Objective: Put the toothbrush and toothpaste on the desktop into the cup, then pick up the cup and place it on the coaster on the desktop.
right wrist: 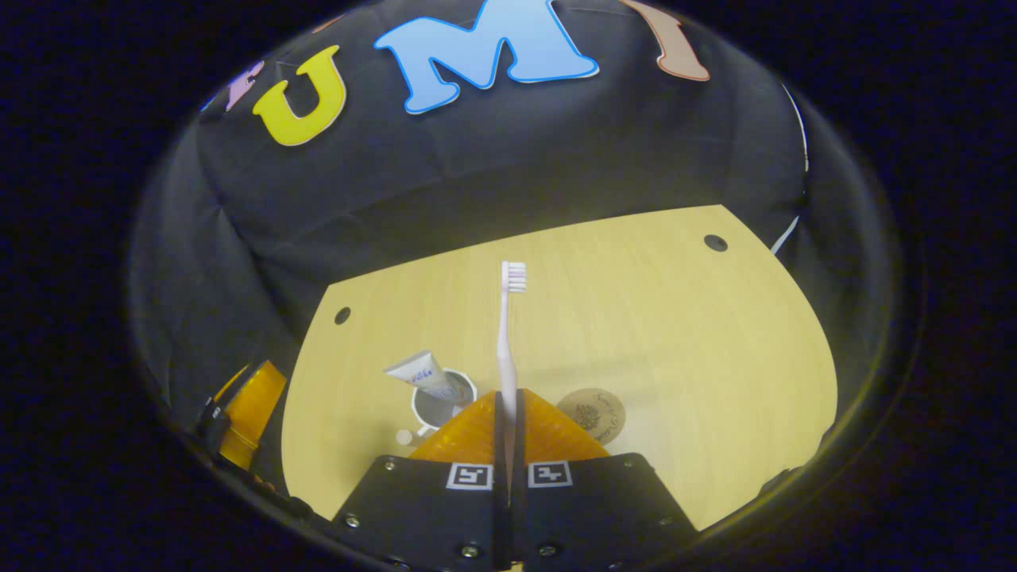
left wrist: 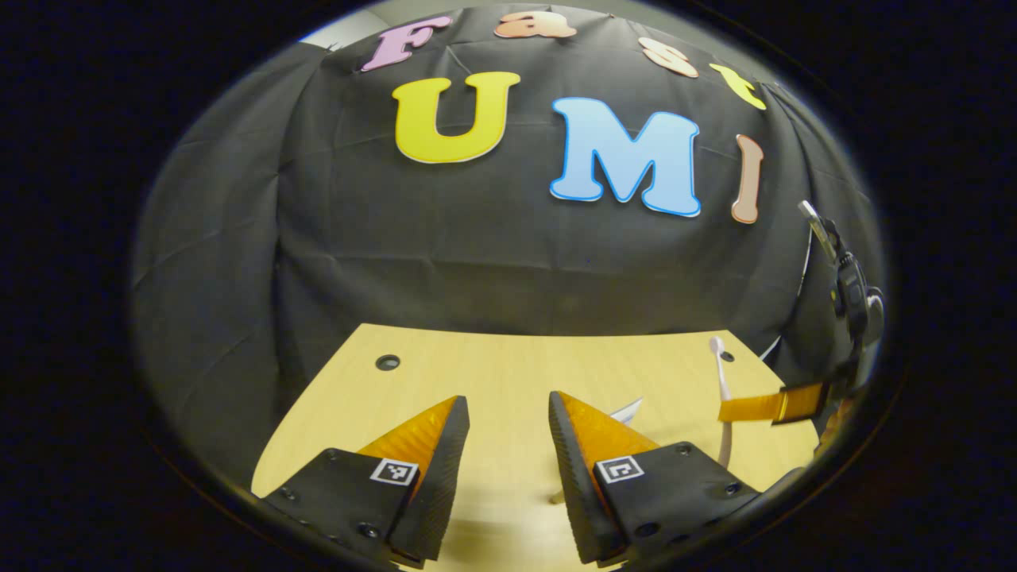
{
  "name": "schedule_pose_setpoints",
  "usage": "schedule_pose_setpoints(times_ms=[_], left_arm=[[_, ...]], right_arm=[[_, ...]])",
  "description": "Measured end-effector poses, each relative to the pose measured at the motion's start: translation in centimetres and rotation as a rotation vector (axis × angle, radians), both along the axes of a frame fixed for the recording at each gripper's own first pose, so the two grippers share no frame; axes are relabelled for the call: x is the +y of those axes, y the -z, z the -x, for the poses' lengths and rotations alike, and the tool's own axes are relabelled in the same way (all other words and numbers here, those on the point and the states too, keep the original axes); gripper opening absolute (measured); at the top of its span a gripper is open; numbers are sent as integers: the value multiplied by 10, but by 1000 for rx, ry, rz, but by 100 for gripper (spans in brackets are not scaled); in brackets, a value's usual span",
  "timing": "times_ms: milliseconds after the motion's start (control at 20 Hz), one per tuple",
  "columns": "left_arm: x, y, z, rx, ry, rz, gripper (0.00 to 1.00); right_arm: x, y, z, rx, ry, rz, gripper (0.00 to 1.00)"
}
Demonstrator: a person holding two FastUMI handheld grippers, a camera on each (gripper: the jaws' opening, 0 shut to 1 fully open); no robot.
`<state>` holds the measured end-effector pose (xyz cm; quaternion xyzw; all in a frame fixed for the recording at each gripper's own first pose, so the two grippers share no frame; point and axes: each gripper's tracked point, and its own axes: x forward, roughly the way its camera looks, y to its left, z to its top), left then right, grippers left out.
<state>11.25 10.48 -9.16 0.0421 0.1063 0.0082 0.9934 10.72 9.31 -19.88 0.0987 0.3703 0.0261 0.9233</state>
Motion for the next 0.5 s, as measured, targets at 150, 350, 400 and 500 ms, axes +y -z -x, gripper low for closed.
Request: schedule_pose_setpoints(times_ms=[150,350,400,500], left_arm=[[39,2,14,8,-44,-5,67],[97,6,36,19,-125,4,67],[113,7,44,20,-152,6,67],[145,5,63,14,-206,7,68]], right_arm=[[12,-5,-16,-20,18,-30,2],[40,-15,-42,-87,33,-39,2],[44,-14,-50,-106,51,-38,2],[47,-6,-63,-137,91,-7,2]])
